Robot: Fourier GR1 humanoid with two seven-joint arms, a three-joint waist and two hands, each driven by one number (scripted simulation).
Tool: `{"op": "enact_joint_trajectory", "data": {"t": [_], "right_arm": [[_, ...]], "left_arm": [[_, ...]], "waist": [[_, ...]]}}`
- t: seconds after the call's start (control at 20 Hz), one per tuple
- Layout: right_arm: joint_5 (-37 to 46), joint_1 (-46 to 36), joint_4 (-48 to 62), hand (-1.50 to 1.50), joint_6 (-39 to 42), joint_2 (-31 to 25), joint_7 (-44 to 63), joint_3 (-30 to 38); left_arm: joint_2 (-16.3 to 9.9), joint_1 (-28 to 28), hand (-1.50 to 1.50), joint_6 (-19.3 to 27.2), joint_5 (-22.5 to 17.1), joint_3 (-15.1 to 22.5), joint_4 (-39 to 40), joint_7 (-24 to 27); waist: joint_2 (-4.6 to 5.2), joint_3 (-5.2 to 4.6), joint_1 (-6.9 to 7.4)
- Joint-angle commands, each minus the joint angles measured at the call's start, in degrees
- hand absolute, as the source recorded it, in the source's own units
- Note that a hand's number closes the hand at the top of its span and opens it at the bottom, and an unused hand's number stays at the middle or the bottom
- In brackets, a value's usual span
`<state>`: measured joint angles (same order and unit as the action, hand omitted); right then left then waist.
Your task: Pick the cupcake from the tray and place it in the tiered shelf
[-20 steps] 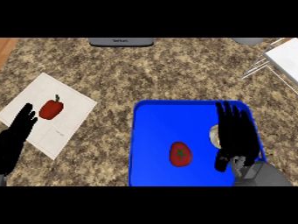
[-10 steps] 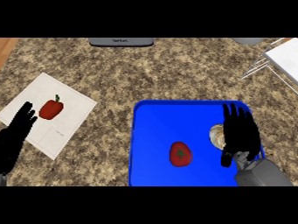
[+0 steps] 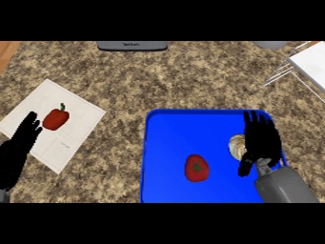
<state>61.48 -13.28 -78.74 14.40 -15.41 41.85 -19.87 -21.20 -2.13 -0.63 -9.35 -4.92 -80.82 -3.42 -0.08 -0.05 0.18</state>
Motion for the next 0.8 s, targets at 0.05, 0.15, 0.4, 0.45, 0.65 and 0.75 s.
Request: {"op": "enact_joint_trajectory", "data": {"t": [0.05,0.15,0.4,0.45,0.65,0.75], "right_arm": [[1.6,-0.6,5.2,1.50,-1.6,2.6,-2.2,3.0],[0.7,1.6,2.2,1.50,-1.5,1.9,-4.5,2.6],[5.1,1.4,7.2,1.50,-6.3,1.7,-8.9,1.8],[5.2,1.8,2.1,1.50,-0.6,1.3,-6.3,1.1],[8.6,-0.6,4.4,1.50,-4.9,1.8,-7.8,1.8],[9.7,1.0,-1.8,1.50,-3.1,0.9,-6.7,1.0]], "left_arm": [[1.3,0.5,0.00,-0.6,0.9,-1.2,-2.6,-3.0],[3.0,0.4,0.00,2.5,3.1,0.2,-5.1,-5.1],[2.3,0.8,0.00,-2.0,2.3,-2.5,0.2,-1.1],[3.7,-1.8,0.00,-0.4,3.6,-2.0,-2.0,0.0],[3.1,0.5,0.00,-2.8,4.1,-3.1,2.1,2.1],[2.6,-0.7,0.00,-3.2,3.8,-3.7,0.4,0.5]], "waist": [[0.06,0.06,0.02],[0.04,0.07,-0.05],[0.10,0.06,0.05],[0.03,0.05,0.01],[0.08,0.05,-0.06],[0.02,0.04,-0.13]]}}
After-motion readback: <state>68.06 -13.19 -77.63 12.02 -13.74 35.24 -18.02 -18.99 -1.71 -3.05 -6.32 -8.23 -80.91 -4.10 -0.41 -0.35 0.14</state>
